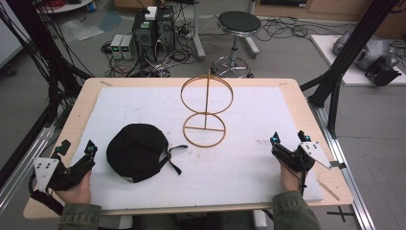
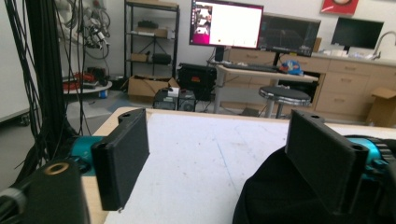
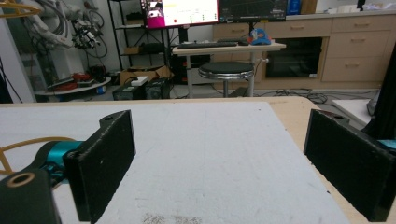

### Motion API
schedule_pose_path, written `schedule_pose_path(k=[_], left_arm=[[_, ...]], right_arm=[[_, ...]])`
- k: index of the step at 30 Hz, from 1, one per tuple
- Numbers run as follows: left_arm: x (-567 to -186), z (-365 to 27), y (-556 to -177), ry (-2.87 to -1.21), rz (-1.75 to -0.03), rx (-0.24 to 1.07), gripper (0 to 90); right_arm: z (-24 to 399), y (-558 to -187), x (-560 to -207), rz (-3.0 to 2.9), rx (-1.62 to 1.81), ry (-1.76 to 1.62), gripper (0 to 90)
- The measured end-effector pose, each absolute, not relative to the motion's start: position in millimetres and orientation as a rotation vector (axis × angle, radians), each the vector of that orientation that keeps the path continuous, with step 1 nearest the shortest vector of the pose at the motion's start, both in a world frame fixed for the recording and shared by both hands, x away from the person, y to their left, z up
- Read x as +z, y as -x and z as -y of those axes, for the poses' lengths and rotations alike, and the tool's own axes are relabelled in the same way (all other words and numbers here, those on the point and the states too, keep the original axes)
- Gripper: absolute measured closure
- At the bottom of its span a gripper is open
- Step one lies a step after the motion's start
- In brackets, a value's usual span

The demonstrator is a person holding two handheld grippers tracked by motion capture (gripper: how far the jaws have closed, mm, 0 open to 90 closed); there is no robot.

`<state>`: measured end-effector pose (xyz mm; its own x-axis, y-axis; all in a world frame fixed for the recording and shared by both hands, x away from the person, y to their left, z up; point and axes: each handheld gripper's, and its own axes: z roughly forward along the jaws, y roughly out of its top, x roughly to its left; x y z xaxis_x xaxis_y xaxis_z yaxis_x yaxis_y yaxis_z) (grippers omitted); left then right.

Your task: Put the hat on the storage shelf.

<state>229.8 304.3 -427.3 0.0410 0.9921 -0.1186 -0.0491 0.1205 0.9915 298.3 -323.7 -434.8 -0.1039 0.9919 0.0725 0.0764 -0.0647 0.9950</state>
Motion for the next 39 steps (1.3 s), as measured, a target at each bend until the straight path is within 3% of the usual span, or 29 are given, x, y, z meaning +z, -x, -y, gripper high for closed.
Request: schedule_pose_path(k=[27, 39], left_arm=[[-424.7, -302.8, -230.9, -1.118, -1.195, 1.096, 20.1], [-409.4, -293.7, -236.3, -1.234, -1.128, 0.986, 20.2]], right_arm=[[323.8, -297.5, -434.6, -1.307, 1.329, -1.262, 8.2], [324.4, -298.7, -435.2, -1.318, 1.328, -1.264, 8.2]])
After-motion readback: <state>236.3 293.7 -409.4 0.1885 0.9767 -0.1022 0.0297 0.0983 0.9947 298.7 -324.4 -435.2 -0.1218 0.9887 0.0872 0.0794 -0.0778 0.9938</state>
